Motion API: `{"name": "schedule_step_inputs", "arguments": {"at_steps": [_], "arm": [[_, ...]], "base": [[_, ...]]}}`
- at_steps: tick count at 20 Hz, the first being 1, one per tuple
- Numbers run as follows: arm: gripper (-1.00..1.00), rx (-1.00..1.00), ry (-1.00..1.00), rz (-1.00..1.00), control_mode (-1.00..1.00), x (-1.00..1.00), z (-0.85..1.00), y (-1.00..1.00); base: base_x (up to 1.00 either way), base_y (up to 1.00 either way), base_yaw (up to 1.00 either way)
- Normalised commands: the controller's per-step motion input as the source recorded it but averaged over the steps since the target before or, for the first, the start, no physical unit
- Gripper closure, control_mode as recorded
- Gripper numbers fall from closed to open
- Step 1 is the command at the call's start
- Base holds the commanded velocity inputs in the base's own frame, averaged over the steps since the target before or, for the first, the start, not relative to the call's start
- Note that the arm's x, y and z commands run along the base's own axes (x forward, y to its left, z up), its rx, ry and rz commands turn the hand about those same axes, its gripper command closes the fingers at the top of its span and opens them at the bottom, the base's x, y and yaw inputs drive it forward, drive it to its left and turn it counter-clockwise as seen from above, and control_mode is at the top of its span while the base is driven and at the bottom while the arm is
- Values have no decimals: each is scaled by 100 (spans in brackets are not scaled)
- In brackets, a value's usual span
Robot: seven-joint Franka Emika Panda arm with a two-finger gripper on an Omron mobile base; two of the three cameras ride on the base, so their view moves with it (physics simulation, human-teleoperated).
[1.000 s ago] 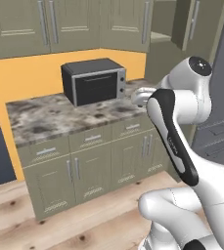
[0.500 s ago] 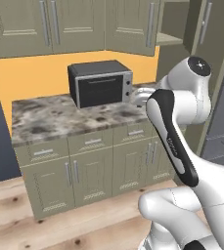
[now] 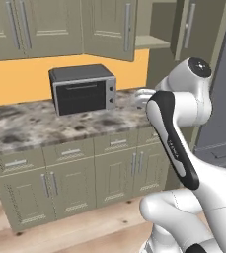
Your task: Close all open cabinet doors.
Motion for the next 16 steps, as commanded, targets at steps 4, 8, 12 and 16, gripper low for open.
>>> {"name": "schedule_step_inputs", "arguments": {"at_steps": [4, 8, 12, 16], "arm": [[-100, 0, 0, 0, 100, 0, 0, 0], [-100, 0, 0, 0, 100, 0, 0, 0], [-100, 0, 0, 0, 100, 0, 0, 0], [-100, 0, 0, 0, 100, 0, 0, 0]], "base": [[43, -62, 6], [44, -53, 6], [47, -41, 9], [50, -32, 17]]}}
